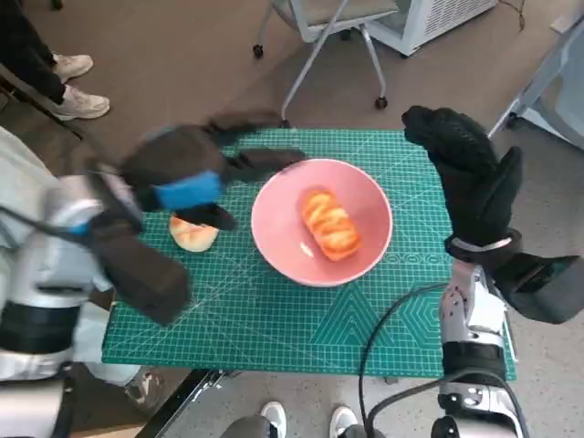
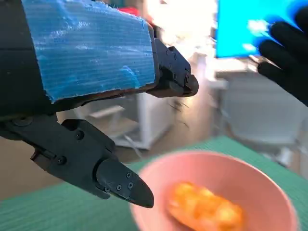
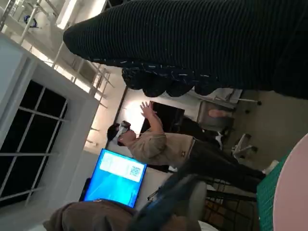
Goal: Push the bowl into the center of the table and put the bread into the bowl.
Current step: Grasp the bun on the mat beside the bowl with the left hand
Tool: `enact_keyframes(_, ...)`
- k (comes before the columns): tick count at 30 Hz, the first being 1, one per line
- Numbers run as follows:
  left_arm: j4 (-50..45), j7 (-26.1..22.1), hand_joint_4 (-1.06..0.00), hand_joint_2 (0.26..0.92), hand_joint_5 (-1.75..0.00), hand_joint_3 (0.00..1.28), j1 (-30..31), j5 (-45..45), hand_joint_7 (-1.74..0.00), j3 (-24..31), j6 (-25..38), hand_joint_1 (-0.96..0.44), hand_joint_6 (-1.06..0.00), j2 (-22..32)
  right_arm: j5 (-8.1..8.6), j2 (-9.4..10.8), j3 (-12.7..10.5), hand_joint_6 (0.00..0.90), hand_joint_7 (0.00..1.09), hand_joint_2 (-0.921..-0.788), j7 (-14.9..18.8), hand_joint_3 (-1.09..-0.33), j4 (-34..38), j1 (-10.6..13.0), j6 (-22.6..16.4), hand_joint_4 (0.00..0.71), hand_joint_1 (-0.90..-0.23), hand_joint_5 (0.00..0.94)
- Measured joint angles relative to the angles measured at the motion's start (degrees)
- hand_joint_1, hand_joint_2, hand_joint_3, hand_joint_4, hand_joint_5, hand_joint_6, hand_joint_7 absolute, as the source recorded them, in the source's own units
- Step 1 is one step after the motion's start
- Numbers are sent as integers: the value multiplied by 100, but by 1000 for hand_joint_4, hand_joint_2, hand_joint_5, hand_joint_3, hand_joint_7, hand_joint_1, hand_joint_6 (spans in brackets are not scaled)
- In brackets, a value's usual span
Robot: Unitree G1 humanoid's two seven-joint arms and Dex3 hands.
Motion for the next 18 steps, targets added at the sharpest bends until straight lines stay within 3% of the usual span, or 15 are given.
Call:
enact_keyframes(10, -5, -41, -160, 729, -1, 2, 521, -45, 0, 303, 363, -296, -327, 392, 1, -2, 3, 80, 477, -921, 29, -705, 21, -3, 0, 174, -663, 0)
enact_keyframes(18, 16, -284, -162, 672, -1, 6, 619, 26, -1, 263, 704, 43, -314, 546, 0, -2, 14, 75, 482, -921, 86, -708, 97, -42, 0, 172, -671, 0)
